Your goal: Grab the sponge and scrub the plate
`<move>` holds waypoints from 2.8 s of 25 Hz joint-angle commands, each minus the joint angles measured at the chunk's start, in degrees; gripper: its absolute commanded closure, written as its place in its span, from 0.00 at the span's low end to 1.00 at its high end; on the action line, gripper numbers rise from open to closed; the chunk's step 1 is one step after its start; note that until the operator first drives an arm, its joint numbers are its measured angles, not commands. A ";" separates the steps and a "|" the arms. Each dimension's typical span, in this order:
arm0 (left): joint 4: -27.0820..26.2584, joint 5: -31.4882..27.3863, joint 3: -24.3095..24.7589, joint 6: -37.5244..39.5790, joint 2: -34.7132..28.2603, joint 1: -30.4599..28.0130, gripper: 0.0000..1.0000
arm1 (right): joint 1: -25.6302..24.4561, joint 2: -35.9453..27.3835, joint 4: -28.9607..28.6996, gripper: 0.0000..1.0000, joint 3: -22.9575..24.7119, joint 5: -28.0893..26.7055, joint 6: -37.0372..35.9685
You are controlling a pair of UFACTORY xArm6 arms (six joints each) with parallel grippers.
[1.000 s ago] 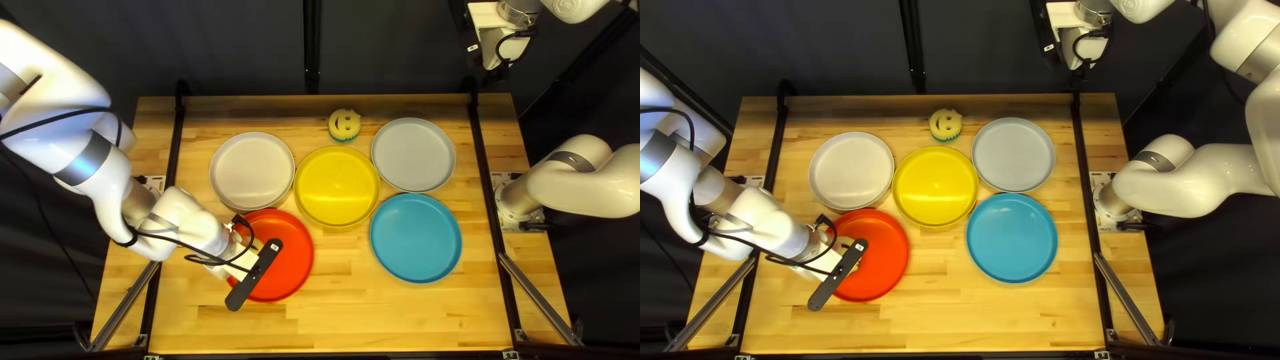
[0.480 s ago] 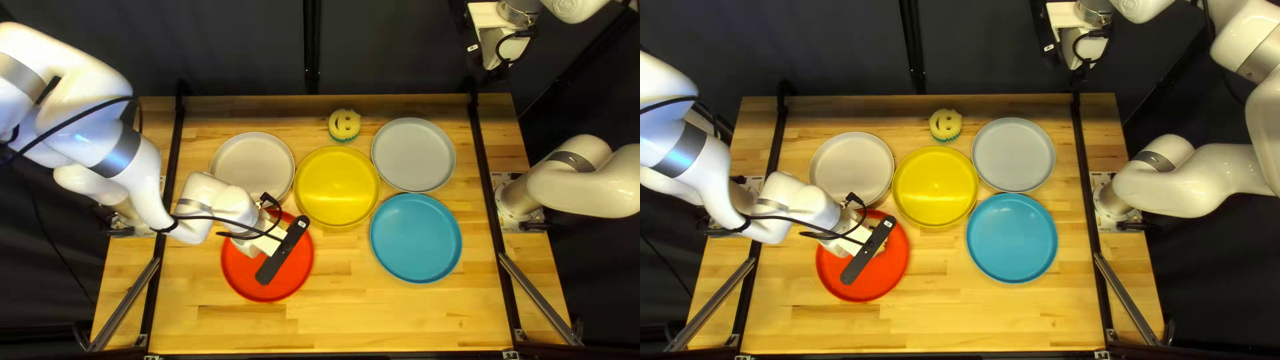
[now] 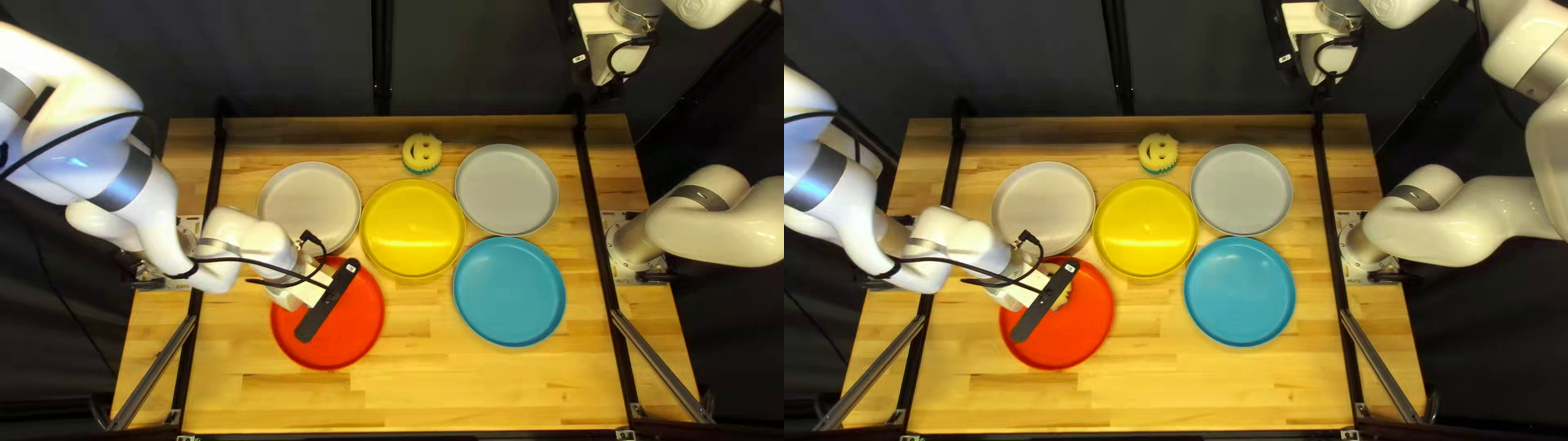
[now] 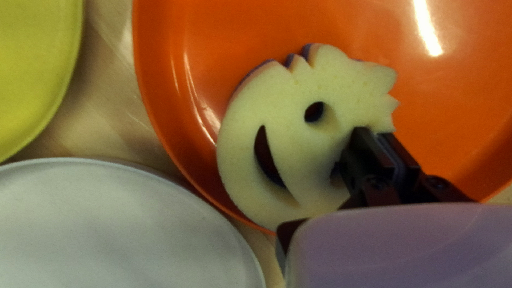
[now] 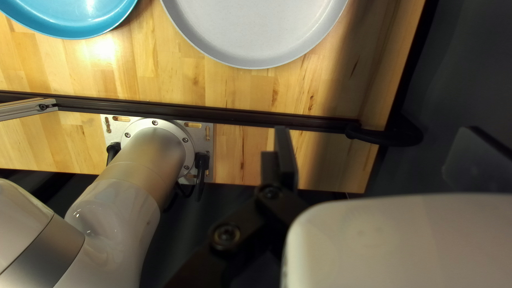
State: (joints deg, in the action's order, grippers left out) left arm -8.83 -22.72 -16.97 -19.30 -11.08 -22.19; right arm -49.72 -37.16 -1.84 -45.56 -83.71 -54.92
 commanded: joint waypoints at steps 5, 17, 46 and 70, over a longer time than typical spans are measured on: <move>0.06 -1.21 -6.89 -2.83 5.00 2.32 1.00 | 0.00 0.00 0.00 0.00 0.00 0.00 0.00; 3.04 -1.56 -15.53 -4.41 11.48 3.46 1.00 | 0.00 0.00 0.00 0.00 0.00 0.00 0.00; 1.80 -1.15 -9.33 3.80 7.35 -4.81 1.00 | 0.00 0.00 0.00 0.00 0.00 0.00 0.00; 5.06 -2.35 -12.48 9.72 8.54 -11.83 1.00 | 0.00 0.00 0.00 0.00 0.00 0.00 0.00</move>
State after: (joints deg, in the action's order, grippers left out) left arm -3.56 -24.76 -30.09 -10.59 -1.93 -32.99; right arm -49.72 -37.16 -1.84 -45.56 -83.71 -54.92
